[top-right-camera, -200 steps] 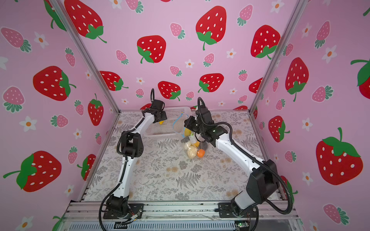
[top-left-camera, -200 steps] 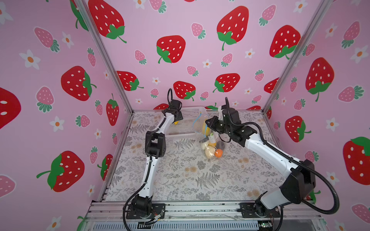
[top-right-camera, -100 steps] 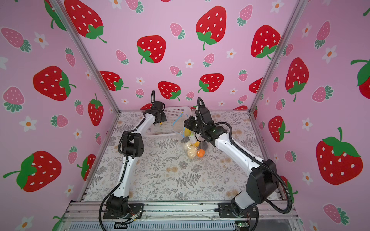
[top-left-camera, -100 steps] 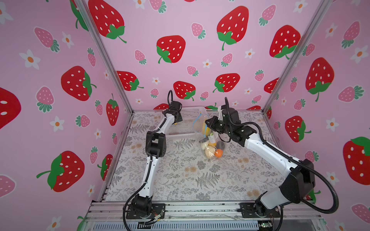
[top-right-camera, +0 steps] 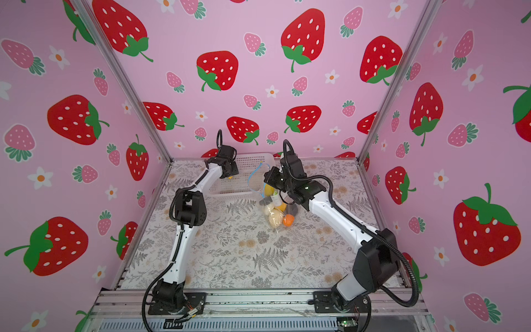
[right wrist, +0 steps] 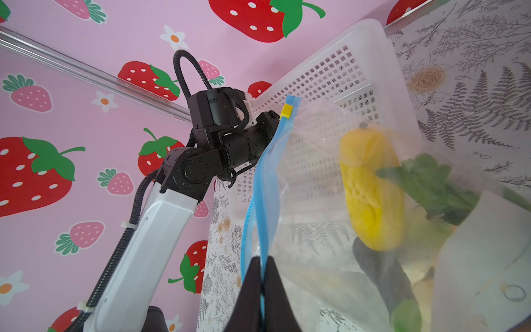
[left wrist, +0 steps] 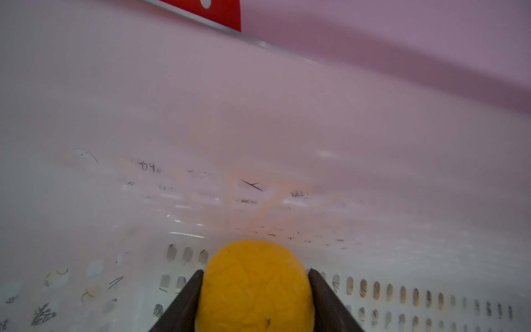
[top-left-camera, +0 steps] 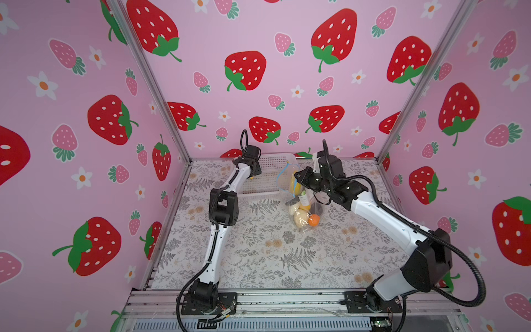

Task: Place the food in the zip-top bag and seal the zipper
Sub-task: 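Lower the left gripper onto the yellow lemon and close on it, then lift the lemon and carry it to the bag opening with the left gripper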

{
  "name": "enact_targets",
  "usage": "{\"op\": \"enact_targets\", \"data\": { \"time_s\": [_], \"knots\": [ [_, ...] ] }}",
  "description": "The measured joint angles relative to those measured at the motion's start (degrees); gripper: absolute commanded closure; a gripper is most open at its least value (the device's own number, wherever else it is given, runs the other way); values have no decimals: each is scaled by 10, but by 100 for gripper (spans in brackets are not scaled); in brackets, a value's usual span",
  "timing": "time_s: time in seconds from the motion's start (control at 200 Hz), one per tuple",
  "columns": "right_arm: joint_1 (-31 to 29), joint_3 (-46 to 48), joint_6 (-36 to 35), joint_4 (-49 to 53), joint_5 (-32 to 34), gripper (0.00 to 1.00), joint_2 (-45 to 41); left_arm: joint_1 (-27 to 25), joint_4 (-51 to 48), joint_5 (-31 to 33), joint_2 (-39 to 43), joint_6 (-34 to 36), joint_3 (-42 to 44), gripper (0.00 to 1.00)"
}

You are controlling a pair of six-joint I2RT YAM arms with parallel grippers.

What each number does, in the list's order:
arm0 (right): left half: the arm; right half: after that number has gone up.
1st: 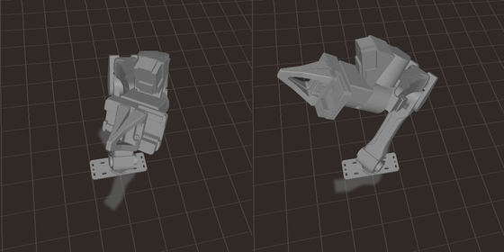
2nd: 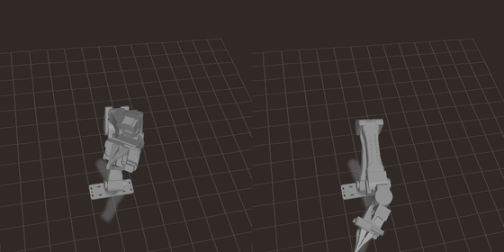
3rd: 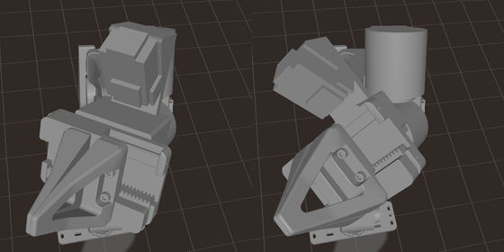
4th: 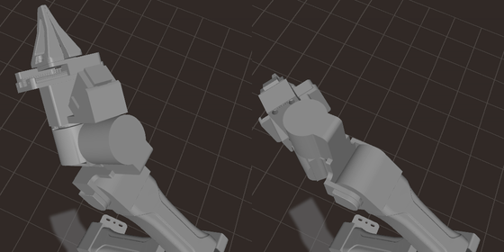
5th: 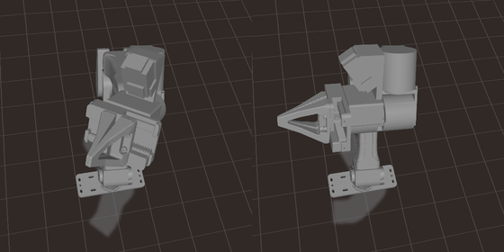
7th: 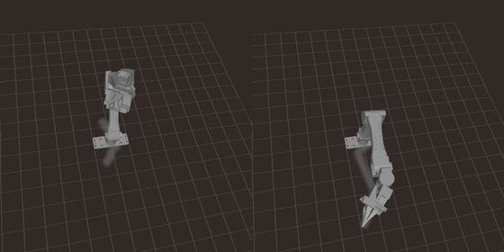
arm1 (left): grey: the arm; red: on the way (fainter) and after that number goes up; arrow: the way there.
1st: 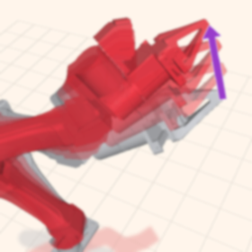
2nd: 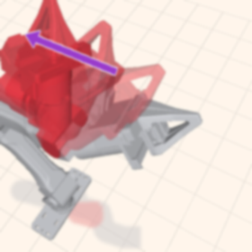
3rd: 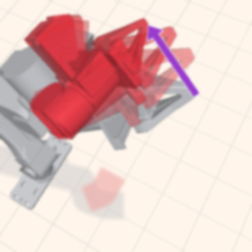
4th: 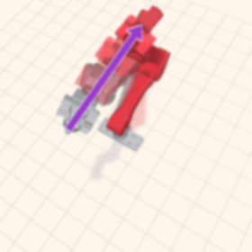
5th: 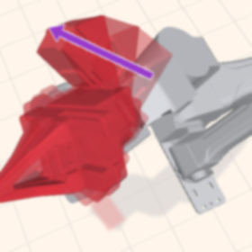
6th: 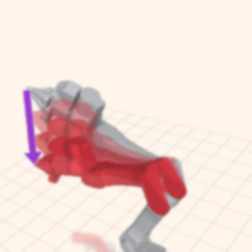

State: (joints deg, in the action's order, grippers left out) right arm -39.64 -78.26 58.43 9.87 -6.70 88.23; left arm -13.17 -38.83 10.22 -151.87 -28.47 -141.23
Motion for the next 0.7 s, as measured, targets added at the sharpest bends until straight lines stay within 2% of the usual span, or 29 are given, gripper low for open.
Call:
{"op": "enact_targets", "data": {
  "time_s": [0.3,0.7],
  "knots": [
    [0,0,0,0,-1,92,0,0,0,-8,23,-1,24,53],
    [0,-1,0,0,-2,92,0,-3,3,-19,76,-4,85,56]
  ]
}}
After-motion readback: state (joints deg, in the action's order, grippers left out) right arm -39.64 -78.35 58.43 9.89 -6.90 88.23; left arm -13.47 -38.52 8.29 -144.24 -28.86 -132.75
